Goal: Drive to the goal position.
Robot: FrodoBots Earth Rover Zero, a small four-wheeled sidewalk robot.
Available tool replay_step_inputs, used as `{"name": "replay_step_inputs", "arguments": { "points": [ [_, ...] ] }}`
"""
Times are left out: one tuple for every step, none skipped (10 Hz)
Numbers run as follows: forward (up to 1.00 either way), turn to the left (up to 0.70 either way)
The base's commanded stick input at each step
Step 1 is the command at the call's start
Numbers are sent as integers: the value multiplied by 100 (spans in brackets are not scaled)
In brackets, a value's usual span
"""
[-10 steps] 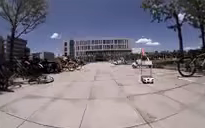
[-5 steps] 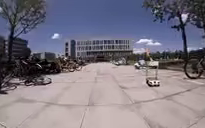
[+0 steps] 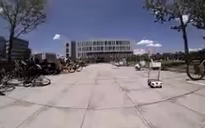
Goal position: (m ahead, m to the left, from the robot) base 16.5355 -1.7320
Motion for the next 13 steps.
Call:
{"name": "replay_step_inputs", "arguments": {
  "points": [
    [50,0],
    [50,0],
    [50,0],
    [50,0],
    [50,0],
    [50,0],
    [50,0],
    [50,0],
    [50,0],
    [50,0],
    [50,0],
    [50,0],
    [50,0]
  ]
}}
